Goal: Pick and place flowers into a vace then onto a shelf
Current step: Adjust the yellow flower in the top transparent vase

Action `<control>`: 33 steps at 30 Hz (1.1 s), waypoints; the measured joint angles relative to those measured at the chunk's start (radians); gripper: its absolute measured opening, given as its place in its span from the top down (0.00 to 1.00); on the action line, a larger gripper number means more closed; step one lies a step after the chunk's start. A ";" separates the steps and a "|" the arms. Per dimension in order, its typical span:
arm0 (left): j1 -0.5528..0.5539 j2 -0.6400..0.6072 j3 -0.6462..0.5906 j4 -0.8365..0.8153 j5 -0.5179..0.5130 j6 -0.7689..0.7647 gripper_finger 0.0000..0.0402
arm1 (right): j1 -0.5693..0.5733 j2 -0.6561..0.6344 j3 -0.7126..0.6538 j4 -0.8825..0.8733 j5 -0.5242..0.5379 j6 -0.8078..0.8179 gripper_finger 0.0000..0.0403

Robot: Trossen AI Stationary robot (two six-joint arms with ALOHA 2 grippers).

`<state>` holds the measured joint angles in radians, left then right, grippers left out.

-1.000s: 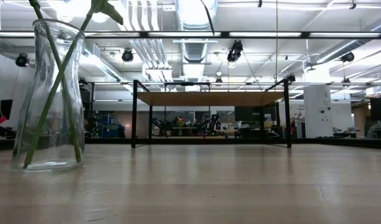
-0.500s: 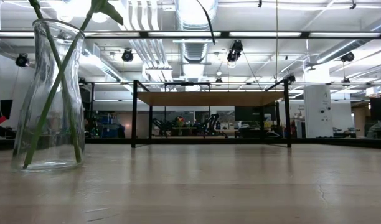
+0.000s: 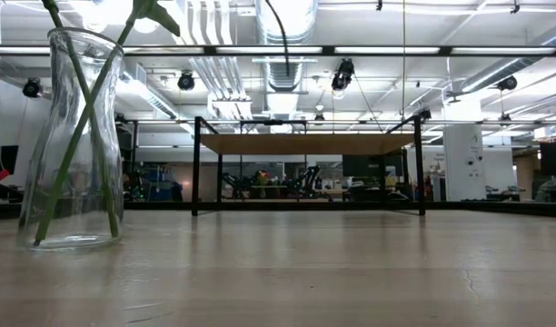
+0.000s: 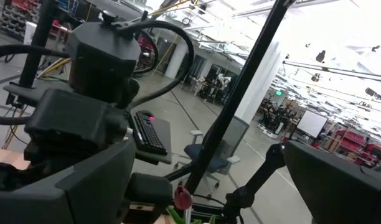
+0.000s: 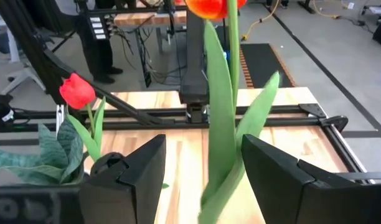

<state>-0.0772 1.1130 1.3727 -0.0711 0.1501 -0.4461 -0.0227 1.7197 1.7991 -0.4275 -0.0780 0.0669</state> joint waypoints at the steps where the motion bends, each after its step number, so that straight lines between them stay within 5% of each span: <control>1: 0.000 0.000 0.000 0.000 0.000 0.000 0.02 | 0.000 0.003 0.003 -0.004 0.000 -0.004 0.50; 12: 0.000 0.000 0.000 0.010 0.000 0.000 0.02 | -0.002 0.021 0.012 -0.011 0.002 -0.009 0.53; 22: 0.000 0.000 0.000 0.019 0.000 -0.001 0.02 | -0.002 0.021 0.011 -0.043 0.006 0.031 0.95; 33: 0.000 -0.005 0.000 0.083 0.000 0.000 0.02 | 0.004 0.023 0.009 -0.163 0.001 0.037 0.98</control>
<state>-0.0772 1.1080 1.3727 0.0123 0.1501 -0.4458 -0.0183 1.7432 1.8080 -0.5906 -0.0772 0.1036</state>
